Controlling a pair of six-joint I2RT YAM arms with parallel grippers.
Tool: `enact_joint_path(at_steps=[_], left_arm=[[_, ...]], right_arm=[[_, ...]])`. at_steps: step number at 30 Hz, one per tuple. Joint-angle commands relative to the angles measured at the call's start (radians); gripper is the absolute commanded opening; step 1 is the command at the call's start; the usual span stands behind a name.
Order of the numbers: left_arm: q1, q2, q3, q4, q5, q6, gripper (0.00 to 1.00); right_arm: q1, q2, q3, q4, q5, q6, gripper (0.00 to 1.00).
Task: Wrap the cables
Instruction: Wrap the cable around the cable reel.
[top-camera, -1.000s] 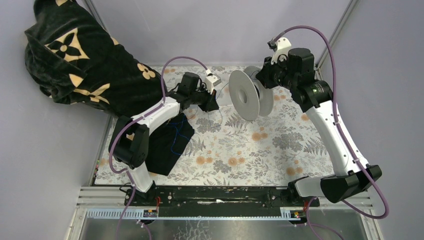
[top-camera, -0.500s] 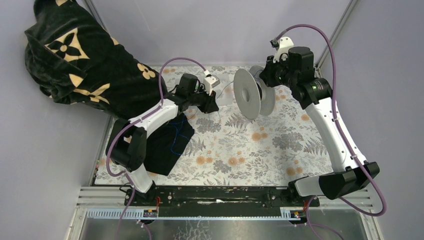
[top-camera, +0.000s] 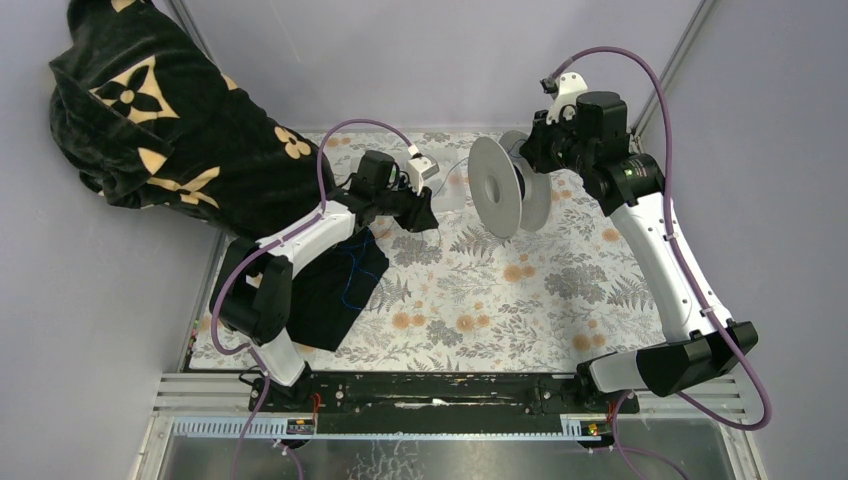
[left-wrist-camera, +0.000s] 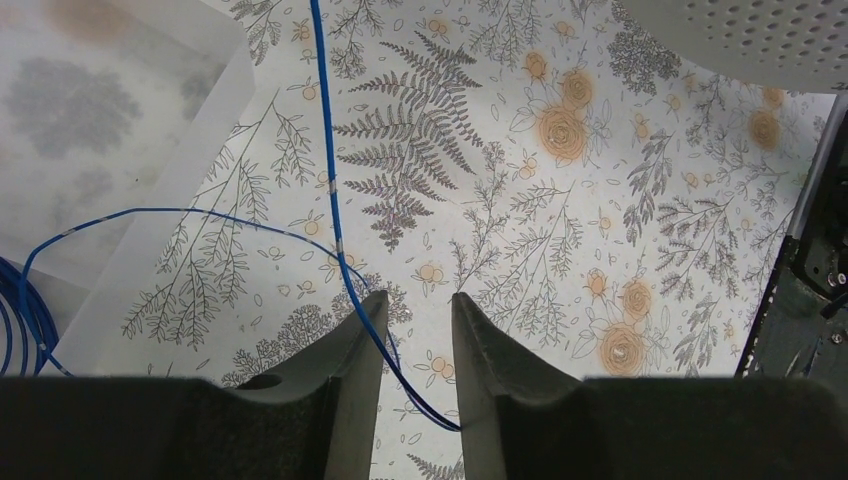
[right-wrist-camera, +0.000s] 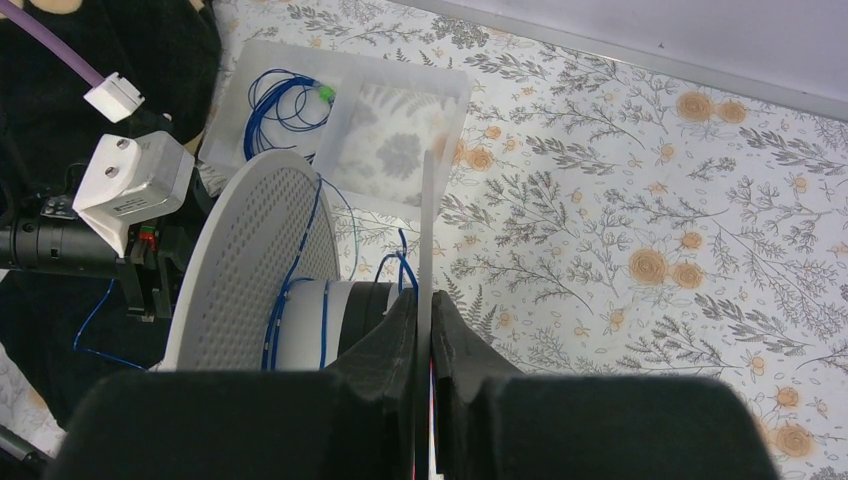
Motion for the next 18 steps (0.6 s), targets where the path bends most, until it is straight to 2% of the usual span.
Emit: enact_joint_path(at_steps=[1, 4, 8, 10, 16, 18], left_arm=[[0.007, -0.018, -0.008, 0.030, 0.036, -0.009, 0.40], [0.009, -0.022, -0.011, 0.026, 0.049, -0.012, 0.45], [0.015, -0.027, -0.018, 0.024, 0.063, -0.019, 0.46], [0.017, -0.023, -0.020, 0.024, 0.065, -0.019, 0.42], [0.016, 0.000, -0.005, 0.020, 0.092, -0.019, 0.14], [0.016, 0.004, -0.007, 0.017, 0.096, -0.012, 0.10]], right_arm=[[-0.006, -0.011, 0.064, 0.060, 0.022, -0.006, 0.00], [-0.007, -0.014, 0.055, 0.063, 0.028, -0.011, 0.00], [-0.008, -0.015, 0.046, 0.069, 0.030, -0.012, 0.00], [-0.009, -0.014, 0.044, 0.071, 0.025, -0.011, 0.00], [-0.009, -0.009, 0.052, 0.070, 0.027, -0.008, 0.00], [-0.010, -0.008, 0.058, 0.070, 0.041, -0.008, 0.00]])
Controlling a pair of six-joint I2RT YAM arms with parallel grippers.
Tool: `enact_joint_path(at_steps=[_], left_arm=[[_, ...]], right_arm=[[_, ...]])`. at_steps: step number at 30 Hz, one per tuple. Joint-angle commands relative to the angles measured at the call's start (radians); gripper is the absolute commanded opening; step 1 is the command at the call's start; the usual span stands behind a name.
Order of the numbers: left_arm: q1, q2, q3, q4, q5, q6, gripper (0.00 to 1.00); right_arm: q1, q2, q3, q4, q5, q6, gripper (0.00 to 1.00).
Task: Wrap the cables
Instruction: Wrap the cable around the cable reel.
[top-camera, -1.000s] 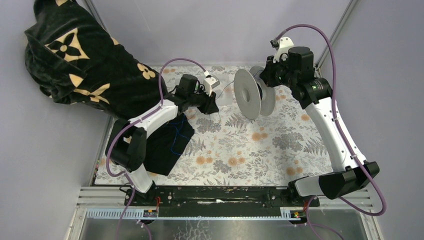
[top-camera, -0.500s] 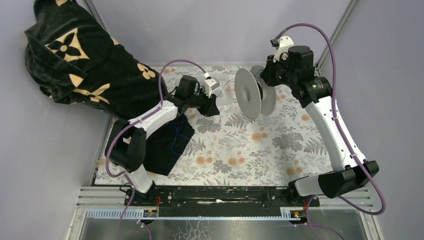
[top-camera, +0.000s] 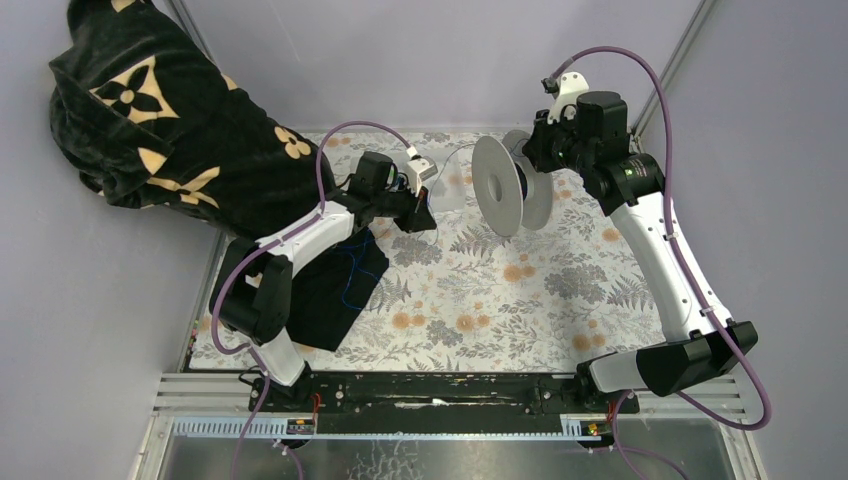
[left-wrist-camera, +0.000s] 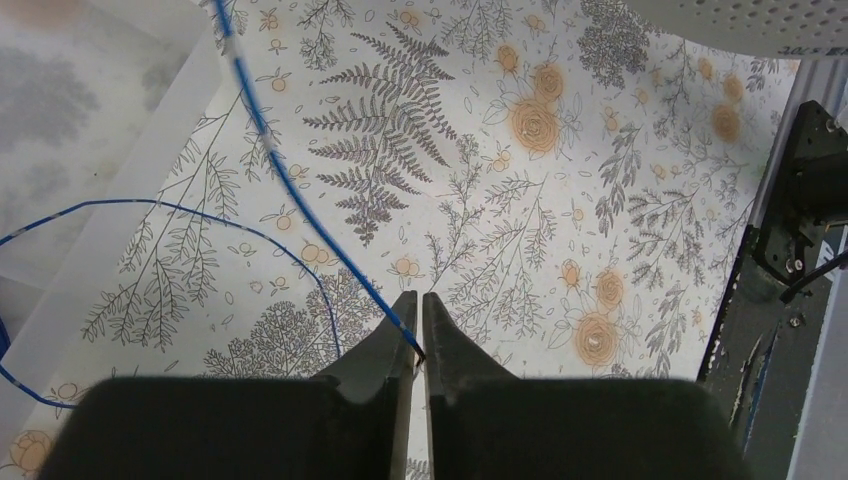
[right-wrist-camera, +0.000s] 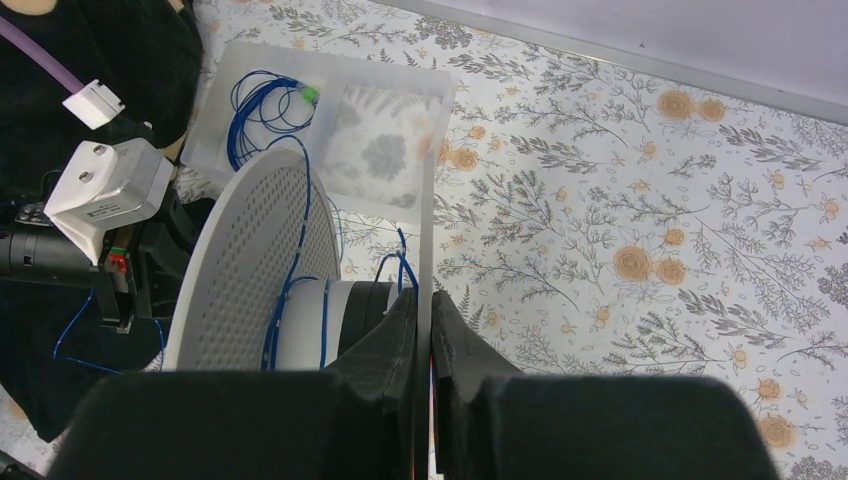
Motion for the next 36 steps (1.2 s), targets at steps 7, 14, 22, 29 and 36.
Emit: enact_joint_path(at_steps=[7, 14, 22, 29, 36], left_arm=[[0.005, 0.012, -0.023, 0.019, 0.021, 0.055, 0.00], [-0.009, 0.027, -0.044, 0.017, -0.007, 0.100, 0.00], [-0.109, 0.019, -0.040, -0.065, -0.016, 0.237, 0.01], [-0.245, 0.037, 0.057, -0.166, -0.028, 0.322, 0.01], [-0.381, 0.070, 0.227, -0.260, -0.051, 0.338, 0.00]], right_arm=[[-0.021, 0.016, 0.125, 0.048, 0.022, 0.060, 0.00], [-0.055, 0.070, 0.213, 0.020, -0.019, 0.139, 0.00], [-0.075, 0.084, 0.198, 0.109, 0.058, 0.201, 0.00], [-0.075, 0.106, 0.153, 0.166, 0.124, 0.204, 0.00], [-0.073, 0.105, 0.045, 0.226, 0.158, 0.170, 0.00]])
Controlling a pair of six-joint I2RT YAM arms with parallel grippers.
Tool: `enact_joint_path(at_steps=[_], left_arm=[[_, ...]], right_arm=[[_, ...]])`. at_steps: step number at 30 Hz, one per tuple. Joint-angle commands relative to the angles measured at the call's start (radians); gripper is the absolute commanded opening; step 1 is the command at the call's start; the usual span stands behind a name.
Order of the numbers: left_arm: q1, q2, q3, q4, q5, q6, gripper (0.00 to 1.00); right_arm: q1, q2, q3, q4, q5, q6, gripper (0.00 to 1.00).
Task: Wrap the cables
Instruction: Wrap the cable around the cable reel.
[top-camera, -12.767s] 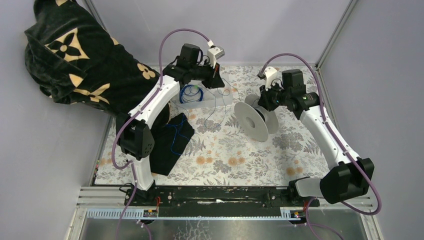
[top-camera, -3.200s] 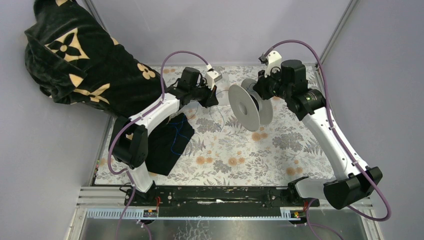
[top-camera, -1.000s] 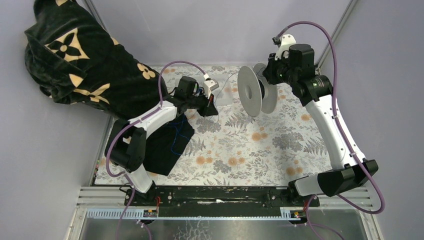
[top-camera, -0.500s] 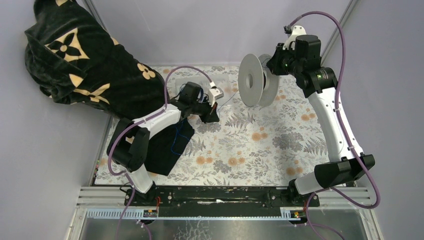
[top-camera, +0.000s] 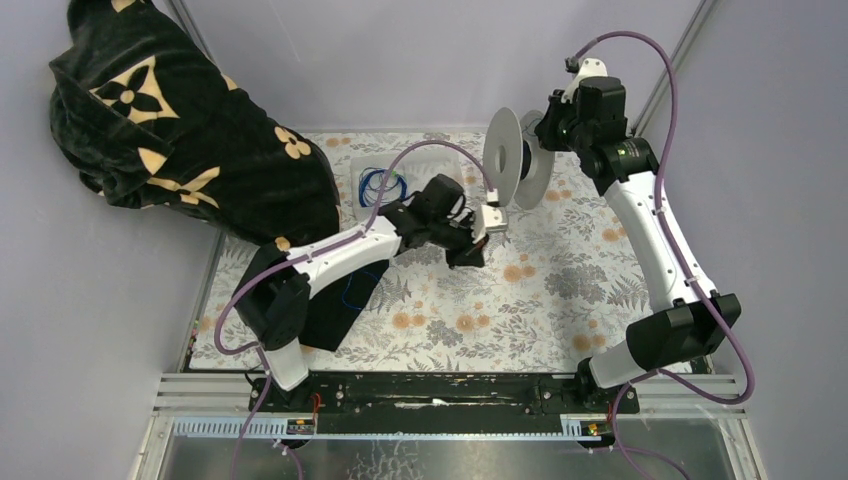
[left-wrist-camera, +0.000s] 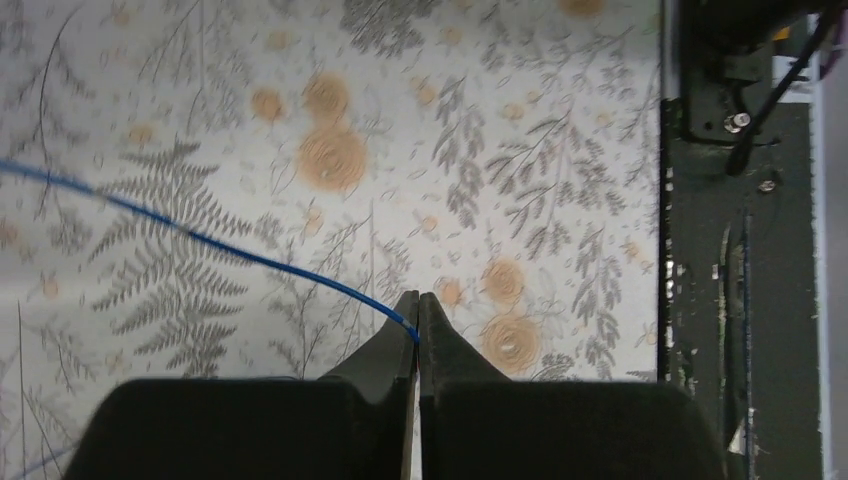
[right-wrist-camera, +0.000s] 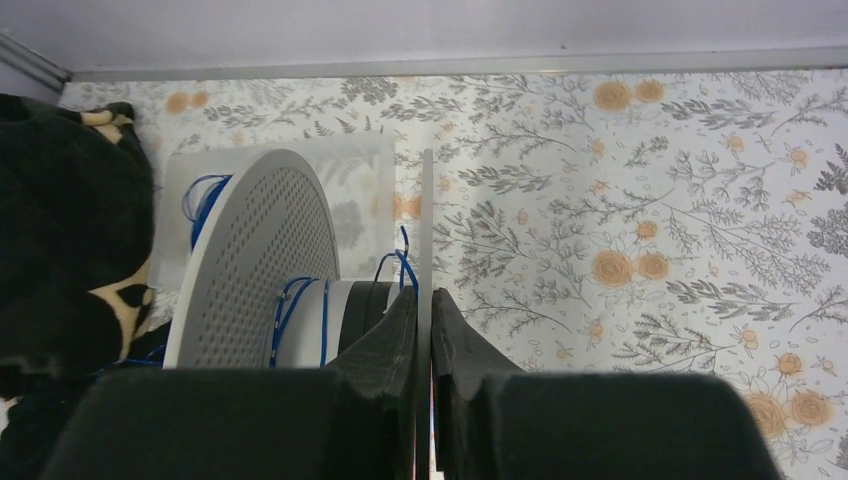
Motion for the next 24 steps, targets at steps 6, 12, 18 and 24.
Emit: enact_joint_path(at_steps=[6, 12, 18, 24], left_arm=[[-0.073, 0.062, 0.269, -0.126, -0.005, -0.045, 0.02], [-0.073, 0.097, 0.404, -0.163, -0.051, -0.103, 0.04], [-0.071, 0.091, 0.455, -0.171, -0.130, -0.102, 0.04], [-0.064, 0.093, 0.481, -0.174, -0.184, -0.111, 0.06]], right_arm=[[0.008, -0.033, -0.138, 0.184, 0.057, -0.054, 0.00], [0.045, -0.046, -0.218, 0.201, 0.077, -0.102, 0.00], [0.055, -0.060, -0.273, 0.208, 0.060, -0.133, 0.00], [0.059, -0.071, -0.324, 0.214, 0.003, -0.142, 0.00]])
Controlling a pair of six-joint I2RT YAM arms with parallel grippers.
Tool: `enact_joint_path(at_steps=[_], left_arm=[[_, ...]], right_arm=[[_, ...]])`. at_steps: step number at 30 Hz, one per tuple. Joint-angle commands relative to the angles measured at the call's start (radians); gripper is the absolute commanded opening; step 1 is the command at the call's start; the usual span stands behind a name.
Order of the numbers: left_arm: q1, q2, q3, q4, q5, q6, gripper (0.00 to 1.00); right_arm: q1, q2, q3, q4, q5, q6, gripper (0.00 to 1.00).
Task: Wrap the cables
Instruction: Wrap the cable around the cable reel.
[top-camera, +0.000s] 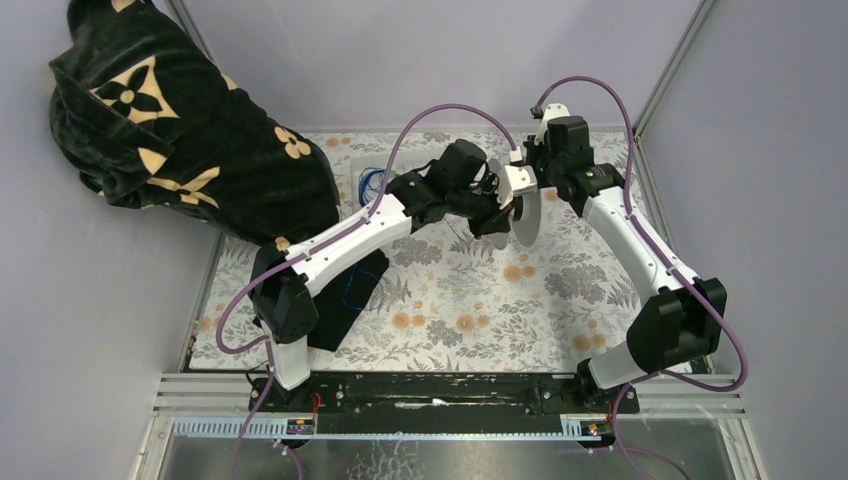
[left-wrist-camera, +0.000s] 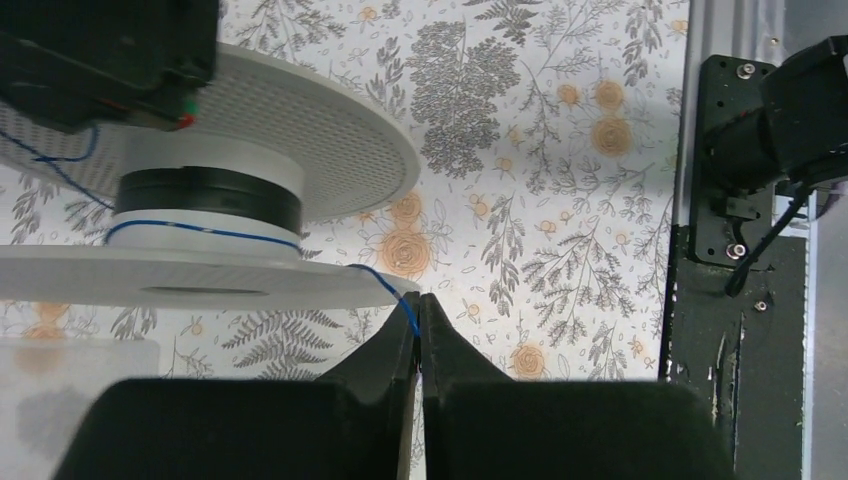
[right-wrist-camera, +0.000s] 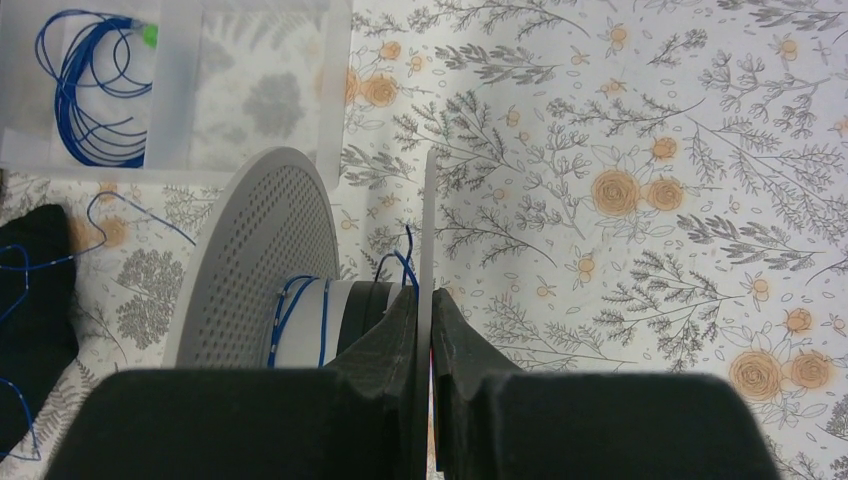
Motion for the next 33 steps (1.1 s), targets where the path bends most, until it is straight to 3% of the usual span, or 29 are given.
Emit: enact_joint_path(at_steps=[1, 33], left_arm=[[0.016, 0.004, 0.047, 0.003, -0.058, -0.025, 0.07], [0.239, -0.009, 0.004, 0.096, -0.109, -0.080, 0.13]], right_arm=[[0.005, -0.068, -0.019, 0.103, -0.049, -0.023, 0.00], [0.006, -0.199, -0.053, -0.021, -0.354, -0.169, 0.00]])
